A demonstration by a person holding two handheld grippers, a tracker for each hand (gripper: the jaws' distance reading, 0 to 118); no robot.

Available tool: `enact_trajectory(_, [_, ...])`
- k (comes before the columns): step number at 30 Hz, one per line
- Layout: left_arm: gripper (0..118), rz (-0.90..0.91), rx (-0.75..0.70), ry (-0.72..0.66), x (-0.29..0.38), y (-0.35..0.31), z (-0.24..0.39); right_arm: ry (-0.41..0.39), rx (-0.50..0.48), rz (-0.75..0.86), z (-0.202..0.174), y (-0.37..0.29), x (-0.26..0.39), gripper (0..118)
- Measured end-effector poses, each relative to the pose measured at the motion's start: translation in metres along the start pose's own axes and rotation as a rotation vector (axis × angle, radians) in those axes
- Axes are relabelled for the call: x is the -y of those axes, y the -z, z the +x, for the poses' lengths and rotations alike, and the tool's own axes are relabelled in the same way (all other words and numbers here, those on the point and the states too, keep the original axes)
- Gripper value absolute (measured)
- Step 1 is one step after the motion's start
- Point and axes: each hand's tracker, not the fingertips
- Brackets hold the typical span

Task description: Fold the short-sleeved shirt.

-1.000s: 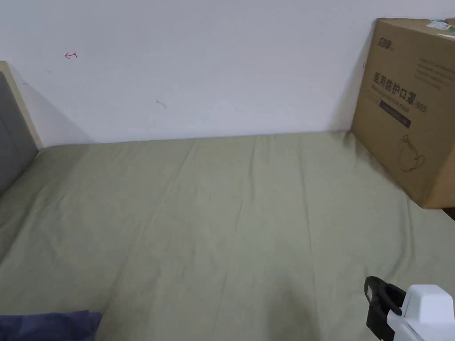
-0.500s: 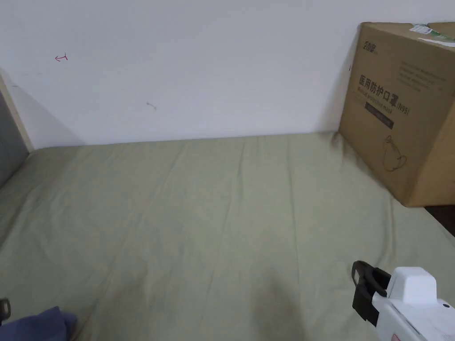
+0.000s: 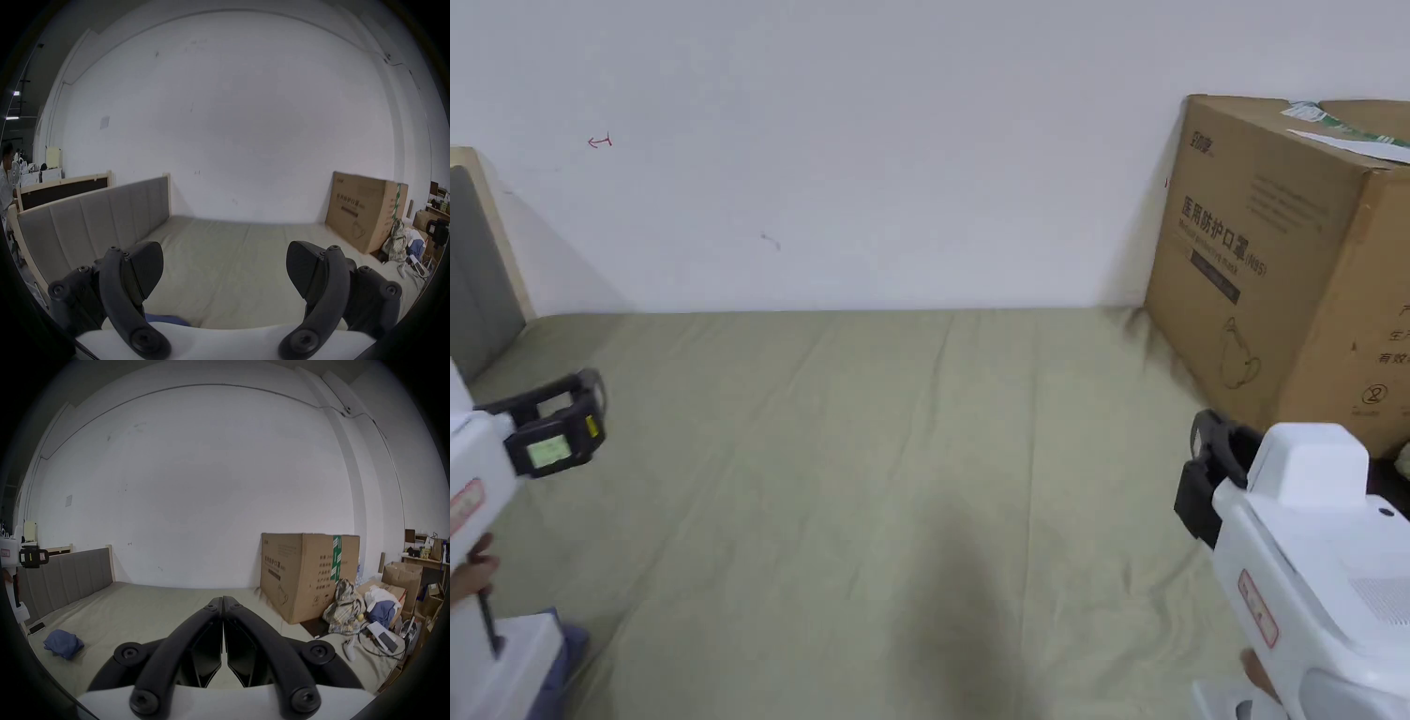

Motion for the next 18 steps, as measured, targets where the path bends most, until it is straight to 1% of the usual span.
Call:
enact_trajectory(2, [107,0.056,0.003,0.001,0.001,-0.011,0.022,-0.012,0.004,0.021,0.003,-0.004,-0.007,0])
enact_trajectory(5, [106,0.105,0.001,0.041,0.005,-0.028,0.056,-0.025,0.012,0.054,0.005,-0.011,-0.013,0])
enact_trajectory(7, [105,0.137,0.0,0.067,0.016,-0.027,0.067,-0.034,0.015,0.069,0.006,-0.013,-0.014,0])
enact_trajectory(10, [101,0.164,0.019,0.08,0.026,-0.033,0.086,-0.04,0.015,0.083,0.004,-0.017,-0.013,0])
enact_trajectory(11, [97,0.178,0.03,0.082,0.03,-0.034,0.09,-0.041,0.018,0.087,0.004,-0.018,-0.013,0])
enact_trajectory(12, [85,0.186,0.04,0.082,0.033,-0.036,0.093,-0.036,0.018,0.089,0.002,-0.02,-0.013,0])
enact_trajectory(14, [65,0.21,0.056,0.102,0.039,-0.039,0.101,-0.032,0.016,0.095,0.002,-0.021,-0.01,0])
enact_trajectory(15, [48,0.214,0.062,0.106,0.041,-0.039,0.103,-0.036,0.023,0.095,0.001,-0.02,-0.01,0])
enact_trajectory(17, [9,0.208,0.103,0.098,0.042,-0.039,0.103,-0.04,0.023,0.094,-0.001,-0.021,-0.008,0])
enact_trajectory(18, [0,0.21,0.105,0.092,0.043,-0.04,0.106,-0.038,0.023,0.094,-0.002,-0.021,-0.007,0])
